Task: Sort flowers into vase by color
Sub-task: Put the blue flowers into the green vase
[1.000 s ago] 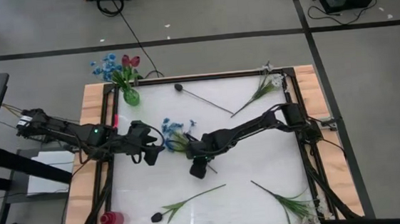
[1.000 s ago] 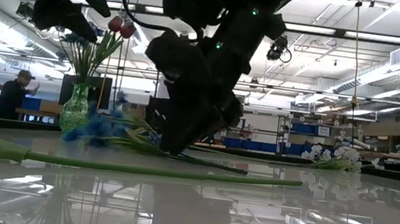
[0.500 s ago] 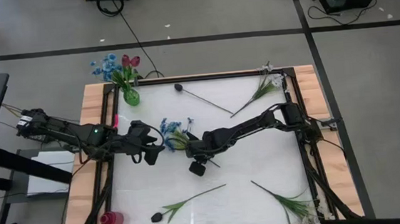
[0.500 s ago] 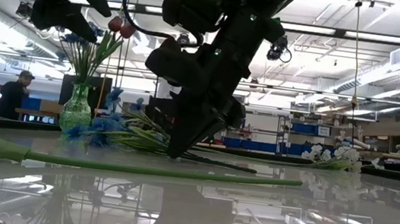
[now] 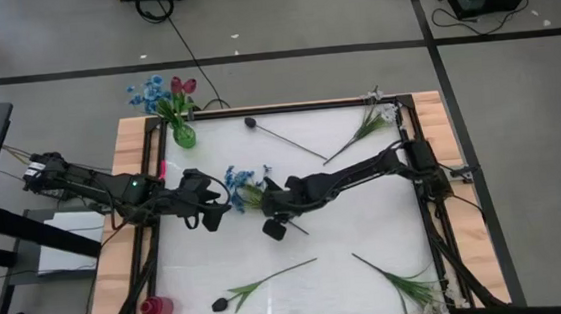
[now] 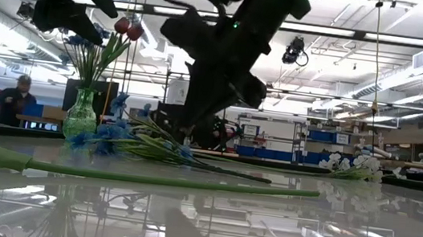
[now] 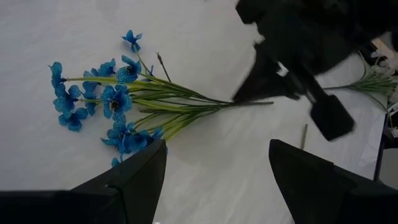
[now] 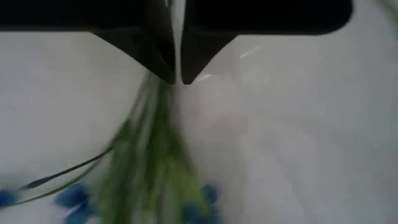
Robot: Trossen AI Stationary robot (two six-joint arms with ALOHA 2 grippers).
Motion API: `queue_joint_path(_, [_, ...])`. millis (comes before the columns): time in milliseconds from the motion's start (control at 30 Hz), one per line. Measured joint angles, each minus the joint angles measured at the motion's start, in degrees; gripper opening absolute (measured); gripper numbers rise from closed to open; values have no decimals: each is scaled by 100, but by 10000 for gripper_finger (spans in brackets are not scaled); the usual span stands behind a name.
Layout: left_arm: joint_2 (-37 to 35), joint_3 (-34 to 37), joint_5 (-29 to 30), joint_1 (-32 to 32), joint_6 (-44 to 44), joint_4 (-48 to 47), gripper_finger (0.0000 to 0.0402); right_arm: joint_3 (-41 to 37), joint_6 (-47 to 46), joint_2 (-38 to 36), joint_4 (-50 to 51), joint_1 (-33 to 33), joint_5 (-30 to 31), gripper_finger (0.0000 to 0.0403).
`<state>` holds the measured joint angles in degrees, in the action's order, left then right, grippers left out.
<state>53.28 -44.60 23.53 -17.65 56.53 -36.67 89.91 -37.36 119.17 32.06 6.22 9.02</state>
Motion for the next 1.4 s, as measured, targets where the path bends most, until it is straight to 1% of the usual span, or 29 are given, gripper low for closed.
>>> queue_joint_path(67, [0, 0, 0, 0, 0, 2, 288, 0, 100, 8, 8, -86, -37, 69])
queue_joint_path(200, [0, 0, 2, 0, 2, 2, 288, -2, 181, 55, 48, -220, -371, 137])
queue_joint_path(300, [0, 0, 2, 0, 33, 2, 288, -2, 424, 59, 11, -243, -517, 181])
queue_joint_path(400, [0, 0, 8, 0, 35, 2, 288, -2, 627, 74, -10, -252, -414, 204])
queue_joint_path(500, [0, 0, 63, 0, 39, 4, 288, 0, 849, 163, -119, -297, -566, 206])
queue_joint_path(600, [0, 0, 63, 0, 41, 5, 288, -11, 875, 319, -154, -338, -666, 198])
queue_joint_path(733, [-2, 0, 62, 0, 100, 17, 288, -20, 753, 460, -84, -365, -630, 180])
queue_joint_path(900, [1, 2, 66, 0, 120, 42, 288, -44, 617, 525, -53, -384, -722, 147])
queue_joint_path(1000, [0, 2, 83, 0, 136, 50, 288, -44, 583, 531, -11, -392, -876, 104])
queue_joint_path(1133, [0, 2, 85, 0, 142, 73, 288, -44, 465, 544, 18, -411, -910, 23])
queue_joint_path(1167, [0, 2, 85, 0, 160, 89, 288, -44, 406, 544, 11, -423, -941, 14])
queue_joint_path(1267, [0, 2, 85, 0, 274, 107, 288, -44, 70, 535, -1, -477, -1028, 15])
queue_joint_path(1400, [-21, -28, 87, -30, 315, 74, 288, -46, -127, 424, -18, -488, -1032, 6])
